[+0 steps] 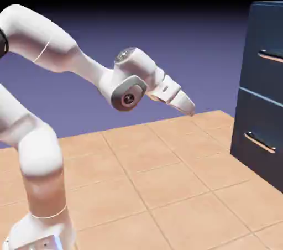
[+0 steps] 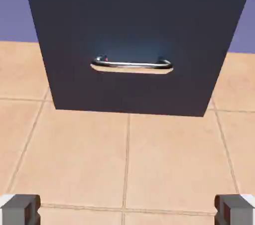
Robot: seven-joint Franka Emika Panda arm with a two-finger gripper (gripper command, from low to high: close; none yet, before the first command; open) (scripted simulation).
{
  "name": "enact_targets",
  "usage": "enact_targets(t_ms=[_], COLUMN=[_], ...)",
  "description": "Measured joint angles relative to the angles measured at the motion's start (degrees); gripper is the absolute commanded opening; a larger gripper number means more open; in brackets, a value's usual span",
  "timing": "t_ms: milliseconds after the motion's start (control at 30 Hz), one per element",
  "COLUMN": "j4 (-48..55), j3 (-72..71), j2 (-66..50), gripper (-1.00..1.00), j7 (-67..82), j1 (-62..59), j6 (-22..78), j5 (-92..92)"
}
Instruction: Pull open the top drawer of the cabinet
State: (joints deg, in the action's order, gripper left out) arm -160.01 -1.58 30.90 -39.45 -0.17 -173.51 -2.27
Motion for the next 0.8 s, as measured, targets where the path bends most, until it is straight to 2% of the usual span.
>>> enact_targets(t_ms=[800], j4=[19.69], j3=[-31.35], j2=[-35.06], gripper=[0.00], j7=[59.80], j1=[-16.99], j6=[9.92], j5=[-45.16])
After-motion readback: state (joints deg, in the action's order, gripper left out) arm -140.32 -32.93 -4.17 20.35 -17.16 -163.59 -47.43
